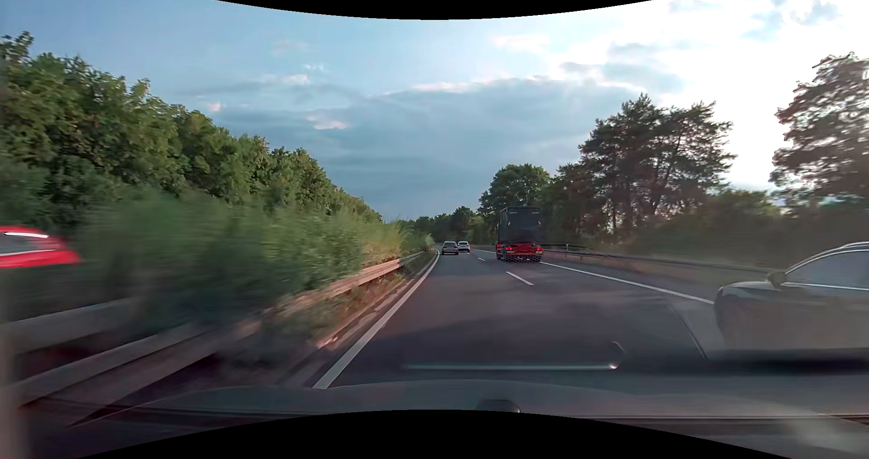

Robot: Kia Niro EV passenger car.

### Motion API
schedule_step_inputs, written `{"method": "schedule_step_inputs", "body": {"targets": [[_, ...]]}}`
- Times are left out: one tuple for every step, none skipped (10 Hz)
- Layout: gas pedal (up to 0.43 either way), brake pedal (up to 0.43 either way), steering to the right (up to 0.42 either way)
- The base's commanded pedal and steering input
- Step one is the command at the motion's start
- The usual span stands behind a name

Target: Follow the waypoints while adhering to traffic rules and regulations

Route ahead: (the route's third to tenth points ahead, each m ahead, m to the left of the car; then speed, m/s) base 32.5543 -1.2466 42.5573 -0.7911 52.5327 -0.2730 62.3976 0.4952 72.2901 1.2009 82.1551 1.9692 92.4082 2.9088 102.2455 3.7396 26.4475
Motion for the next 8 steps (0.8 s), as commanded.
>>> {"method": "schedule_step_inputs", "body": {"targets": [[0.268,0.0,-0.009],[0.268,0.0,-0.009],[0.268,0.0,-0.009],[0.268,0.0,-0.009],[0.268,0.0,-0.01],[0.26,0.0,-0.01],[0.248,0.0,-0.009],[0.248,0.0,-0.01]]}}
